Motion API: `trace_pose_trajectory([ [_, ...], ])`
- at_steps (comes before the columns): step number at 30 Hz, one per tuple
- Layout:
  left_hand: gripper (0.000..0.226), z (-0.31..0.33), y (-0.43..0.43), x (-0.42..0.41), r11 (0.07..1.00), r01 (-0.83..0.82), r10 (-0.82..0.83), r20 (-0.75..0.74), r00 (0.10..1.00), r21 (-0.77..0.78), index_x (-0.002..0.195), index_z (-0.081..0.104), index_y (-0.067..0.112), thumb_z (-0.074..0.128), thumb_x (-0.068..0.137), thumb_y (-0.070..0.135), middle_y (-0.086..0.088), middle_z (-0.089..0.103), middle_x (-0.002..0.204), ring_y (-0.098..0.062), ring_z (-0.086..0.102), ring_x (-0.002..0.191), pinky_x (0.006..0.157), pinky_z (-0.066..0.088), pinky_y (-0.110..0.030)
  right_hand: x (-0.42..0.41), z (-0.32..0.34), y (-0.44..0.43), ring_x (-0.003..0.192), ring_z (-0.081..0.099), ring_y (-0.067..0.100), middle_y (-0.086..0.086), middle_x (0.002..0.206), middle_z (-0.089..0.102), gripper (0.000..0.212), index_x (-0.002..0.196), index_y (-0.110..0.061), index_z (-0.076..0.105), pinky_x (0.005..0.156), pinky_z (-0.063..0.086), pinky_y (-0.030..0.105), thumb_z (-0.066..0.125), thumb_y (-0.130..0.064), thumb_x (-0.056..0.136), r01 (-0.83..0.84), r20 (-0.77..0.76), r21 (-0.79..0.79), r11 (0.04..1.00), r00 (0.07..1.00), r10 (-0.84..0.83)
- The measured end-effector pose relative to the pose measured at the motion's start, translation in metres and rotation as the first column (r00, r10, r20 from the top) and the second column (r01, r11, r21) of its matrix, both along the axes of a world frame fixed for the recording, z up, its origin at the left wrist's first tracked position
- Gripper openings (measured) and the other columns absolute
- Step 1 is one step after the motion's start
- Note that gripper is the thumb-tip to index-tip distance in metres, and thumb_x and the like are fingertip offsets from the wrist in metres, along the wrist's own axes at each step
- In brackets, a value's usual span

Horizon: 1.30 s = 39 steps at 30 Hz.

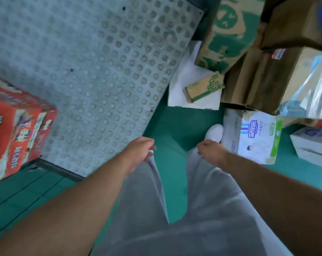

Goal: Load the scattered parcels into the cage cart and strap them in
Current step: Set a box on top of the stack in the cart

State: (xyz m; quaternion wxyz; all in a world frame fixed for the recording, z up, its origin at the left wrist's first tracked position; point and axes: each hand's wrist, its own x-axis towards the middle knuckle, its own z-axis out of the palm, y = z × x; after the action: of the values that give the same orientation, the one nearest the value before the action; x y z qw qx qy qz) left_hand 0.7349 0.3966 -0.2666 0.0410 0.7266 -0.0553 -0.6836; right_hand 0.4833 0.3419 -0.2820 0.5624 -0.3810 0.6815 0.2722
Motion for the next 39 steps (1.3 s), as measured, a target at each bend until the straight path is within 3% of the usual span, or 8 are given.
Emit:
trace_pose_trajectory([
  [3,0.021,-0.042,-0.021,-0.046,0.993,0.109,-0.111,0.034,0.993,0.047,0.121,0.061,0.018,0.048,0.106,0.025,-0.002,0.068,0.110,-0.020,0.064,0.093,0.094,0.050,-0.036,-0.047,-0.043,-0.012,0.068,0.049,0.017,0.005,0.090,0.058,0.018,0.097,-0.017,0.058,0.064,0.043,0.045,0.045,-0.029,0.093,0.104,0.041,0.059,0.993,0.993,-0.107],
  [11,0.016,-0.208,-0.064,-0.128,0.970,0.206,-0.223,0.133,0.966,0.130,0.096,0.059,0.025,0.046,0.104,0.019,-0.008,0.066,0.122,-0.025,0.064,0.107,0.102,0.050,-0.044,-0.152,-0.194,-0.070,0.132,0.053,0.035,0.016,0.143,0.056,0.044,0.147,-0.010,0.049,0.099,0.043,0.038,0.047,-0.016,0.104,0.203,0.002,-0.001,0.979,0.979,-0.203],
  [17,0.018,-0.343,-0.098,-0.151,0.988,0.072,-0.104,0.240,0.965,0.139,0.105,0.059,0.020,0.046,0.106,0.007,-0.005,0.058,0.108,-0.017,0.061,0.092,0.087,0.056,-0.034,-0.186,-0.319,-0.081,0.140,0.044,0.035,0.014,0.155,0.043,0.056,0.157,-0.016,0.033,0.110,0.039,0.044,0.047,-0.019,0.102,0.281,-0.018,0.006,0.960,0.960,-0.281],
  [21,0.042,-0.420,-0.114,-0.151,0.994,-0.009,-0.031,0.343,0.939,0.113,0.143,0.047,0.018,0.051,0.103,0.007,-0.003,0.055,0.118,-0.020,0.059,0.108,0.083,0.056,-0.033,-0.194,-0.387,-0.088,0.141,0.042,0.038,0.017,0.155,0.041,0.059,0.157,-0.013,0.030,0.110,0.039,0.047,0.049,-0.018,0.102,0.339,-0.045,-0.018,0.941,0.940,-0.339],
  [24,0.033,-0.460,-0.123,-0.150,0.993,-0.018,-0.026,0.352,0.935,0.121,0.129,0.054,0.016,0.052,0.099,0.001,-0.004,0.059,0.120,-0.019,0.060,0.109,0.083,0.058,-0.034,-0.198,-0.425,-0.098,0.137,0.046,0.040,0.019,0.151,0.045,0.056,0.154,-0.008,0.033,0.110,0.040,0.047,0.050,-0.015,0.101,0.385,-0.059,-0.082,0.919,0.919,-0.390],
  [32,0.049,-0.458,-0.119,-0.141,0.987,0.018,-0.073,0.345,0.936,0.159,0.120,0.066,0.017,0.057,0.076,-0.002,-0.001,0.061,0.130,-0.020,0.057,0.118,0.096,0.051,-0.037,-0.210,-0.456,-0.114,0.116,0.052,0.011,-0.012,0.131,0.053,0.035,0.108,-0.033,0.065,0.079,0.050,0.027,0.077,-0.030,0.075,0.671,0.034,-0.003,0.742,0.741,-0.670],
  [36,0.035,-0.402,-0.103,-0.152,0.987,-0.048,-0.006,0.336,0.942,0.152,0.115,0.062,0.005,0.058,0.081,-0.002,-0.005,0.061,0.107,-0.017,0.055,0.091,0.084,0.045,-0.030,-0.225,-0.426,-0.106,0.097,0.056,0.013,-0.006,0.118,0.057,0.027,0.106,-0.028,0.065,0.090,0.051,0.034,0.074,-0.029,0.080,0.680,0.064,0.006,0.733,0.731,-0.679],
  [39,0.064,-0.354,-0.085,-0.157,0.986,-0.064,0.008,0.340,0.941,0.154,0.122,0.059,0.011,0.064,0.059,0.013,-0.008,0.066,0.118,-0.025,0.059,0.108,0.093,0.045,-0.035,-0.237,-0.383,-0.098,0.090,0.054,0.022,0.008,0.110,0.060,0.022,0.096,-0.017,0.067,0.089,0.048,0.039,0.077,-0.029,0.080,0.633,0.038,0.021,0.774,0.773,-0.633],
])
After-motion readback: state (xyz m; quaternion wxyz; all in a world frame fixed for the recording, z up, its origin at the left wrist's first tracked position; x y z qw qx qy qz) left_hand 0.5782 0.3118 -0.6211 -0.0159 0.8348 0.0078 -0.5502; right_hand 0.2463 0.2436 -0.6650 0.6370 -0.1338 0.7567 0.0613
